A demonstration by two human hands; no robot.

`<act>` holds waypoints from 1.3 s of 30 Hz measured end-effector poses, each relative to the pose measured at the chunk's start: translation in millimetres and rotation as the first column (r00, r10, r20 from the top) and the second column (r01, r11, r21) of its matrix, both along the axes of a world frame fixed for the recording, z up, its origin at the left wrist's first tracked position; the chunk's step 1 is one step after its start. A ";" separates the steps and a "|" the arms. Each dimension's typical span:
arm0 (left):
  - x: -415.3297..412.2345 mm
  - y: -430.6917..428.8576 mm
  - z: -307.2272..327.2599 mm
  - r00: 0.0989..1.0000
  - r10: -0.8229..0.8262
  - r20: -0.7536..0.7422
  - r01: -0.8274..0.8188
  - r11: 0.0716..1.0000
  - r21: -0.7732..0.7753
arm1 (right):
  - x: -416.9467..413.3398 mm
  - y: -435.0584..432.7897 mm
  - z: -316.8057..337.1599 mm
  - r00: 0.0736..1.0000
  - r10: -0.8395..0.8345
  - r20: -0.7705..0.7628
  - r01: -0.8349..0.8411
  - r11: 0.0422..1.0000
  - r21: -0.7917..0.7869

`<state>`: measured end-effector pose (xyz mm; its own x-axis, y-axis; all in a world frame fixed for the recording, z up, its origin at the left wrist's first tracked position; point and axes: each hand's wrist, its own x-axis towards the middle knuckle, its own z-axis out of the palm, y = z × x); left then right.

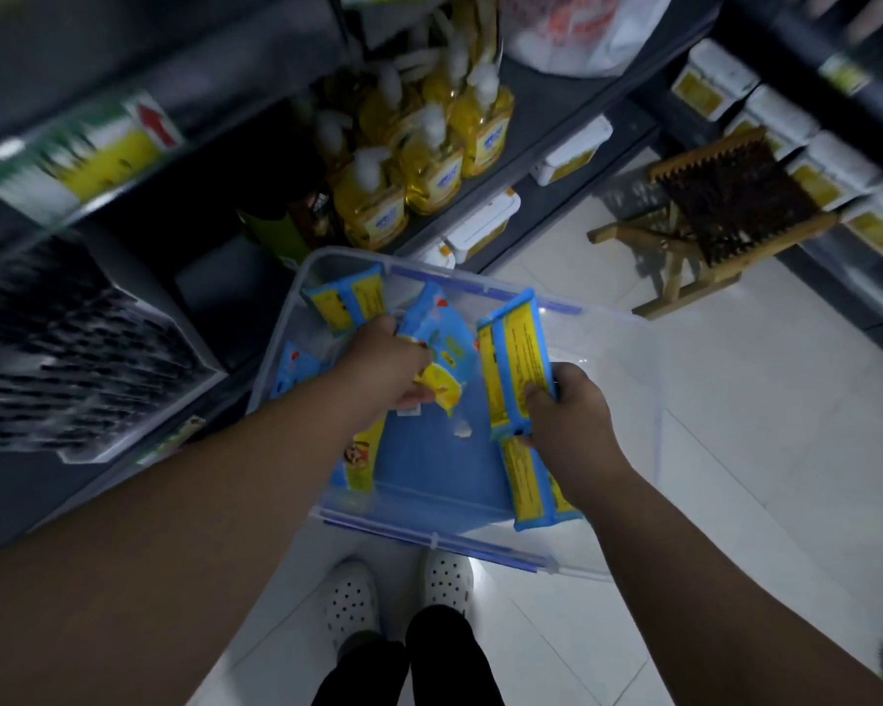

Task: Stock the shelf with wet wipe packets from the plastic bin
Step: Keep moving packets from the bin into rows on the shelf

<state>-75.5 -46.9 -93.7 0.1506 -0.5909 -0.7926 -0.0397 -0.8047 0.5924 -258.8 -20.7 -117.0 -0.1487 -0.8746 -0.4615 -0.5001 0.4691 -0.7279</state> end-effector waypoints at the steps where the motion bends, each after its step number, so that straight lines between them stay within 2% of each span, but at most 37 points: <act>1: 1.7 3.2 16.2 1.000 0.011 -0.021 -0.011 1.000 -0.008 | 0.3 -0.1 15.4 0.999 0.034 -0.016 -0.035 0.999 -0.031; 5: 11.1 11.1 79.1 1.000 0.013 -0.026 -0.014 0.998 -0.064 | 0.2 -2.2 82.9 0.981 0.184 -0.064 -0.191 0.974 -0.123; 8: 14.9 18.0 132.5 0.999 0.036 -0.006 -0.037 0.992 -0.120 | 3.9 -5.4 136.5 0.975 0.223 -0.002 -0.220 0.960 -0.173; 12: 16.5 28.4 205.4 0.992 0.118 -0.039 -0.124 0.967 -0.222 | 15.3 -5.9 206.2 0.962 0.241 0.128 -0.198 0.940 -0.278; 20: 30.2 47.2 336.2 0.976 0.206 -0.074 -0.218 0.896 -0.386 | 31.5 -9.4 325.2 0.937 0.214 0.277 -0.063 0.882 -0.468; 22: 37.6 52.5 362.4 0.970 0.230 -0.081 -0.242 0.870 -0.430 | 37.9 -10.2 355.7 0.905 0.218 0.365 -0.021 0.880 -0.474; 26: 51.3 63.7 409.7 0.967 0.245 -0.070 -0.245 0.815 -0.525 | 46.2 -13.0 408.8 0.772 0.235 0.590 0.064 0.895 -0.440; 34: 63.4 87.2 474.7 0.921 0.352 -0.167 -0.378 0.703 -0.602 | 70.0 -27.5 463.7 0.720 0.407 0.562 0.052 0.776 -0.629; 39: 73.7 95.4 496.5 0.893 0.390 -0.226 -0.441 0.658 -0.610 | 78.8 -35.3 479.1 0.709 0.457 0.537 -0.019 0.774 -0.633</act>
<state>-1.8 48.4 402.8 0.4662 -0.8407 -0.2755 0.2669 -0.1632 0.9498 -180.0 -56.0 362.0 0.2364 -0.9473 0.2163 0.1494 -0.1846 -0.9714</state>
